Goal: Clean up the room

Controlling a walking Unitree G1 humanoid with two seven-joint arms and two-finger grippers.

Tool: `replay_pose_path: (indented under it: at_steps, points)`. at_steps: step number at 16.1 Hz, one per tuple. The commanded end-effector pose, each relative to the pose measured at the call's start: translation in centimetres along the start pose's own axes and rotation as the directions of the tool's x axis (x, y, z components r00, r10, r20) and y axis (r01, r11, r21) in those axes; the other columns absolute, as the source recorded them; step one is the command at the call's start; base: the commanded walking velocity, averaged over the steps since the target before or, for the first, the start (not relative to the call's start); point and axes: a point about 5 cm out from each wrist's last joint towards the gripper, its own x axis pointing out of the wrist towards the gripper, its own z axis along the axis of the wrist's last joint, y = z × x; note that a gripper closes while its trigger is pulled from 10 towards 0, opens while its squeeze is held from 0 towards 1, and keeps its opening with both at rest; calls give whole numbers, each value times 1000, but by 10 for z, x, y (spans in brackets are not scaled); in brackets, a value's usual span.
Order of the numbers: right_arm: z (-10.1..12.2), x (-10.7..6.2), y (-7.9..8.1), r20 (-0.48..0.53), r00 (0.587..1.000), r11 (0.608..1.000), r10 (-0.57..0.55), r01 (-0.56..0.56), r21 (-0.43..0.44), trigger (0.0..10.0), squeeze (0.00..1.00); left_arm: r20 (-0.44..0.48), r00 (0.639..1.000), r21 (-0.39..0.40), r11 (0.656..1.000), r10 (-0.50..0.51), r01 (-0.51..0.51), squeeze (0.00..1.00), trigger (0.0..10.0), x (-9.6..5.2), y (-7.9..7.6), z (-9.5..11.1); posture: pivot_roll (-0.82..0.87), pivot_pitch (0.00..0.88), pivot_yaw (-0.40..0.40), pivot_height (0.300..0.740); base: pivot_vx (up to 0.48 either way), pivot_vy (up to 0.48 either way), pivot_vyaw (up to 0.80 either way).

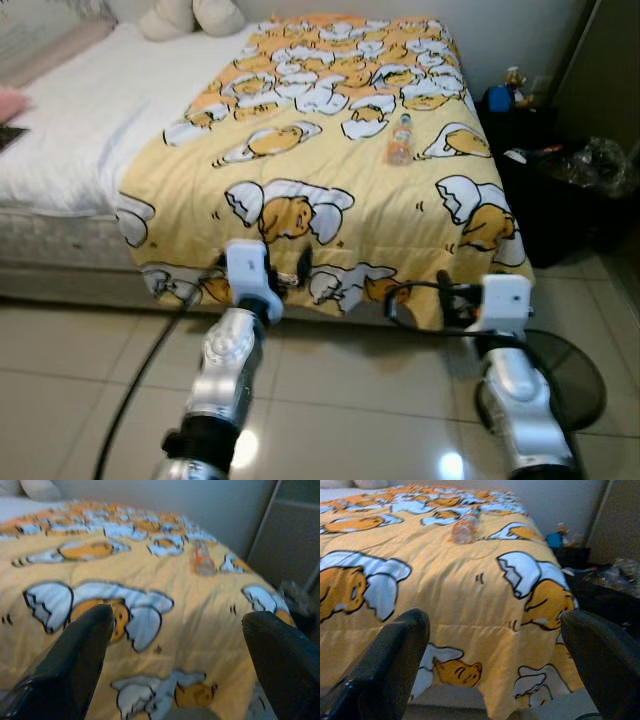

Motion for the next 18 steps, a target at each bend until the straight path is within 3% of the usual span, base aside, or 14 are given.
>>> replay_pose_path:
  at_steps: [1, 5, 8, 10, 16, 18]
  points:
    - [4, 4, 3, 16, 1000, 1000, 10, -10, 2, 10000, 0, 10, 999, 2, 999, 46, -46, 0, 10000, 1, 11, 5, -204, 0, 83, 740, 480, 0, 0]
    - [11, 15, 1, 43, 999, 1000, -11, 11, 3, 10000, 0, 32, 997, 14, 998, 64, -64, 0, 10000, 8, 16, 12, -203, 0, 82, 740, 480, 0, 0]
    - [12, 15, 1, 49, 999, 1000, -19, 19, 5, 10000, 0, 80, 997, 8, 1000, 14, -14, 0, 10000, 16, 16, 26, -205, 0, 85, 740, 480, 0, 0]
    - [10, 16, -5, 43, 998, 998, -55, 55, 13, 10000, 0, 59, 998, 12, 1000, 17, -18, 0, 10000, 13, 17, 21, -211, 0, 93, 740, 480, 0, 0]
    - [9, 14, -3, 45, 998, 999, -39, 38, 8, 10000, 0, 30, 999, 4, 1000, -14, 14, 0, 10000, 10, 8, 12, -212, 0, 91, 740, 480, 0, 0]
    - [7, 13, -3, 31, 999, 999, -39, 39, 10, 10000, 0, 30, 999, 4, 1000, -13, 13, 0, 10000, 10, 8, 12, -213, 0, 89, 740, 480, 0, -600]
